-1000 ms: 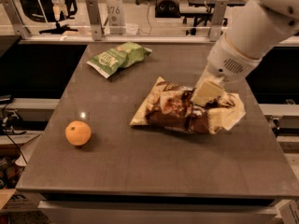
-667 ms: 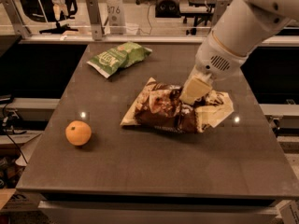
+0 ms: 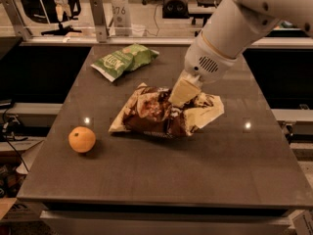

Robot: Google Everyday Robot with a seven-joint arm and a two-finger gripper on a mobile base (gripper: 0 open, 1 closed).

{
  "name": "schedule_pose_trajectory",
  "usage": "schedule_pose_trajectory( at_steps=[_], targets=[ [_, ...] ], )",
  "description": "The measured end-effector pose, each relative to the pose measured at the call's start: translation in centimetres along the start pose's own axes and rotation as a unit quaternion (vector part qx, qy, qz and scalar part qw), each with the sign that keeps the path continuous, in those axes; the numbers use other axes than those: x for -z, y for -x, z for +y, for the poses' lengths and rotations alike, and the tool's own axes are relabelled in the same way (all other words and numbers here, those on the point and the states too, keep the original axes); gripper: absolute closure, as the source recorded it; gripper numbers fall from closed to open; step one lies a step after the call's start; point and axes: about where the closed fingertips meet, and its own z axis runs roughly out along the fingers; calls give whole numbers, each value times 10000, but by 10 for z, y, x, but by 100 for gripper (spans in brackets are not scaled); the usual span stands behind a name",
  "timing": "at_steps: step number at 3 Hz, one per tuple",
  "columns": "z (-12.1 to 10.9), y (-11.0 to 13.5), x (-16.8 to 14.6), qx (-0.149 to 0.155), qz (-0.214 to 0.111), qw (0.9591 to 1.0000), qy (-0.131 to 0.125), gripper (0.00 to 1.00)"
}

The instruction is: Move brown chip bag near orange

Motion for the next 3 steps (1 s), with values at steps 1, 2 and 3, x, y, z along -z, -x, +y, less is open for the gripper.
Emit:
schedule_pose_trajectory(
  at_steps=[1, 2, 3],
  targets=[
    [-1, 14, -8, 13, -116, 9999, 20, 100],
    [-1, 24, -16, 17, -167, 9998, 51, 84],
    [3, 34, -22, 72, -194, 9997, 99, 60]
  ],
)
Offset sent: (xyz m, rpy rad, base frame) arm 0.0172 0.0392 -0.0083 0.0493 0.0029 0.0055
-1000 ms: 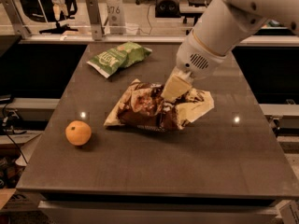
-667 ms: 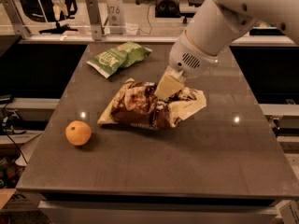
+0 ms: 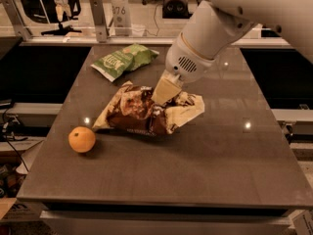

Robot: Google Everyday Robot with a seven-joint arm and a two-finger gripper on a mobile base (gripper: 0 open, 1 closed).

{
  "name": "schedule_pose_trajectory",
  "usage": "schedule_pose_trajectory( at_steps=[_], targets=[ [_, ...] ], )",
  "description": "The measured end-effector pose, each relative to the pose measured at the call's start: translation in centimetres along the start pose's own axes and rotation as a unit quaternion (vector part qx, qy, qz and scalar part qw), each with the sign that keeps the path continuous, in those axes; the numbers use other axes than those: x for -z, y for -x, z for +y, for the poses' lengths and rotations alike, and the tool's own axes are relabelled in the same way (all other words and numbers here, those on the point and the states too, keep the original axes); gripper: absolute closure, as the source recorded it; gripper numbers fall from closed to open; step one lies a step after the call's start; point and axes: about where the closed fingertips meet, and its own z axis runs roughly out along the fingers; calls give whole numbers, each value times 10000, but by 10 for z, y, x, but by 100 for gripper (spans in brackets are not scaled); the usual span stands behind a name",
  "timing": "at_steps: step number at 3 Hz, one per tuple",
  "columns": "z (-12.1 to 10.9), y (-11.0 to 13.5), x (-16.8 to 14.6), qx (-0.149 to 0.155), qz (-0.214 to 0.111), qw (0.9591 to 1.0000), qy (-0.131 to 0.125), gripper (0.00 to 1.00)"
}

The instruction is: Move brown chip bag near orange

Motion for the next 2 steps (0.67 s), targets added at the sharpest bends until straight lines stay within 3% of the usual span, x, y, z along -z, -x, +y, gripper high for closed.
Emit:
schedule_pose_trajectory(
  at_steps=[2],
  targets=[
    [7, 13, -11, 96, -57, 9998, 135, 13]
  ],
)
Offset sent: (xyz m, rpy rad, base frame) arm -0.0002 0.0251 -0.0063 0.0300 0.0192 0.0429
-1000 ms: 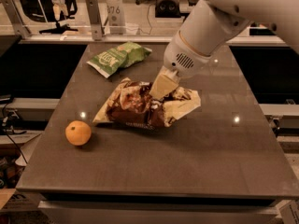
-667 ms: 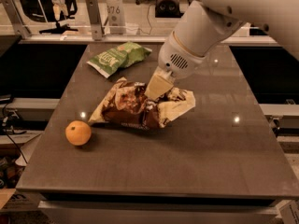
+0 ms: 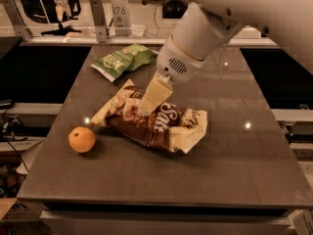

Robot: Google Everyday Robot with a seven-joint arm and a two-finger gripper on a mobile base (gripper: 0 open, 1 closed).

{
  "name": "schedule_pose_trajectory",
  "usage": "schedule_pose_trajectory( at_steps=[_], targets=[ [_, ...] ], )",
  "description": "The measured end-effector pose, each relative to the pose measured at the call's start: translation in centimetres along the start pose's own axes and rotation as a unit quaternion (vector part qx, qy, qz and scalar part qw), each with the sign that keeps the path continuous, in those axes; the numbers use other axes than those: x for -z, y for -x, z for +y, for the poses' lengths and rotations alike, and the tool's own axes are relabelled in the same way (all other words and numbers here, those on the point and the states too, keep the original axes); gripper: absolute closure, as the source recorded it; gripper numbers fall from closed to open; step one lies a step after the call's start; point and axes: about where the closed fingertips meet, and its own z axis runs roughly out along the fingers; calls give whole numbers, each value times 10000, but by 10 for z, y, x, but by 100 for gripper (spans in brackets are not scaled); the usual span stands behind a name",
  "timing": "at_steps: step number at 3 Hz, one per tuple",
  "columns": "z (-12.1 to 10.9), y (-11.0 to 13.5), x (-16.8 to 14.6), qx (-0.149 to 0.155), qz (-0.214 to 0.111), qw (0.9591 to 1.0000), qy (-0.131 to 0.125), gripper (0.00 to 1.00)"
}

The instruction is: Move brown chip bag near orange

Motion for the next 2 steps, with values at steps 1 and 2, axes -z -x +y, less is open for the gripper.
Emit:
schedule_pose_trajectory(
  at_steps=[1, 2],
  targets=[
    [2, 1, -2, 39, -83, 10000, 11, 0],
    [2, 2, -2, 39, -83, 10000, 11, 0]
  ],
)
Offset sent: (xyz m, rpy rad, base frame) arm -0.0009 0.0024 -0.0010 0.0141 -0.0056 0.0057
